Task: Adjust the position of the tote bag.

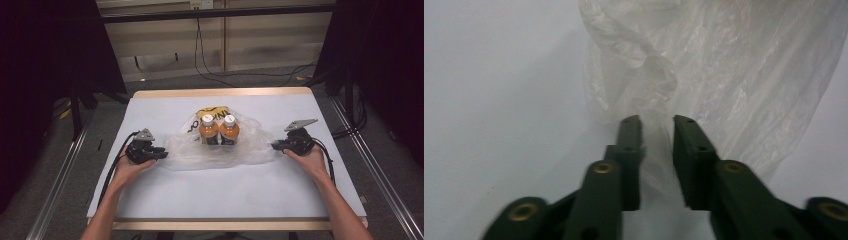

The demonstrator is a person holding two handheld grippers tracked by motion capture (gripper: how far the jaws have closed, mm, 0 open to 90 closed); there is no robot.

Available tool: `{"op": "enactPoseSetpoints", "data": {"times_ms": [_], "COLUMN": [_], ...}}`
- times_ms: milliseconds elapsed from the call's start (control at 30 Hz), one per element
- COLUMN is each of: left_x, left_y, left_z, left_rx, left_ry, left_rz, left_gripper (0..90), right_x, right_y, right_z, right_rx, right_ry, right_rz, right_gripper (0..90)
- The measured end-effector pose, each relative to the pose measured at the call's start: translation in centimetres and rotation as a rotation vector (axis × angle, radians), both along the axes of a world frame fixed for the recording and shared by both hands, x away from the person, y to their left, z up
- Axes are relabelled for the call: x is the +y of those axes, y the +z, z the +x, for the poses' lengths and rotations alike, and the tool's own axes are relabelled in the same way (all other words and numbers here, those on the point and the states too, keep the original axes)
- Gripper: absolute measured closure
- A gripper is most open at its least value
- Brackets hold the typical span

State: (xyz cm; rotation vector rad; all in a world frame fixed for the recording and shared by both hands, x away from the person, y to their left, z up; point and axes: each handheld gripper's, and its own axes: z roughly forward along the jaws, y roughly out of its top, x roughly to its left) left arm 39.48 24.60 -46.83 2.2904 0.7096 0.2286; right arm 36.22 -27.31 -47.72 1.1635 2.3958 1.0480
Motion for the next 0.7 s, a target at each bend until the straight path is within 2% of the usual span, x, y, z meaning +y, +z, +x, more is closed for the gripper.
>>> {"op": "enactPoseSetpoints", "data": {"times_ms": [33,67,100,133,167,200,267,300,367,400,433,467,500,600,633,667,700], "left_x": [0.6,0.6,0.8,0.8,0.9,1.0,1.1,1.2,1.4,1.4,1.6,1.6,1.9,2.2,2.3,2.3,2.0], "left_y": [0.4,0.4,0.6,0.6,1.2,1.5,1.8,2.5,3.2,3.2,3.8,3.8,4.4,4.9,5.6,5.6,5.9], "left_z": [0.0,0.0,-0.1,-0.1,-0.3,-0.3,-0.3,-0.5,-0.7,-0.7,-0.9,-0.9,-1.0,-1.2,-1.6,-1.6,-1.8], "left_rx": [-0.004,-0.004,-0.015,-0.015,-0.047,-0.051,-0.063,-0.079,-0.103,-0.103,-0.120,-0.120,-0.133,-0.150,-0.186,-0.186,-0.191], "left_ry": [0.012,0.012,0.026,0.026,0.064,0.067,0.067,0.070,0.073,0.073,0.072,0.072,0.078,0.088,0.086,0.086,0.061], "left_rz": [-0.034,-0.034,-0.070,-0.070,-0.084,-0.096,-0.107,-0.148,-0.160,-0.160,-0.202,-0.202,-0.229,-0.244,-0.272,-0.272,-0.283], "left_gripper": [65.9,62.2,56.4,52.4,47.4,44.1,40.3,38.0,35.8,35.1,34.6,34.5,34.0,35.3,41.2,48.1,48.1], "right_x": [-0.1,-0.2,-0.3,-0.3,-0.5,-0.6,-0.8,-0.9,-1.0,-1.1,-1.1,-1.1,-1.1,-0.8,-0.6,-0.6,-0.5], "right_y": [0.3,0.5,0.8,0.8,1.4,1.7,2.4,2.7,3.3,3.6,3.9,3.9,4.6,5.2,5.9,5.9,6.2], "right_z": [-0.1,-0.1,-0.2,-0.2,-0.5,-0.6,-0.9,-1.0,-1.1,-1.2,-1.2,-1.2,-1.4,-1.6,-1.8,-1.8,-1.9], "right_rx": [-0.015,-0.030,-0.039,-0.039,-0.083,-0.097,-0.125,-0.136,-0.153,-0.154,-0.162,-0.162,-0.179,-0.194,-0.206,-0.206,-0.221], "right_ry": [-0.004,-0.006,-0.014,-0.014,-0.030,-0.030,-0.049,-0.047,-0.053,-0.054,-0.048,-0.048,-0.038,-0.031,-0.021,-0.021,-0.021], "right_rz": [0.019,0.040,0.062,0.062,0.076,0.092,0.128,0.141,0.160,0.179,0.192,0.192,0.206,0.223,0.234,0.234,0.233], "right_gripper": [69.9,65.5,59.3,59.3,52.0,48.9,42.4,39.9,35.0,34.3,33.8,33.8,33.5,33.7,39.9,39.9,44.0]}}
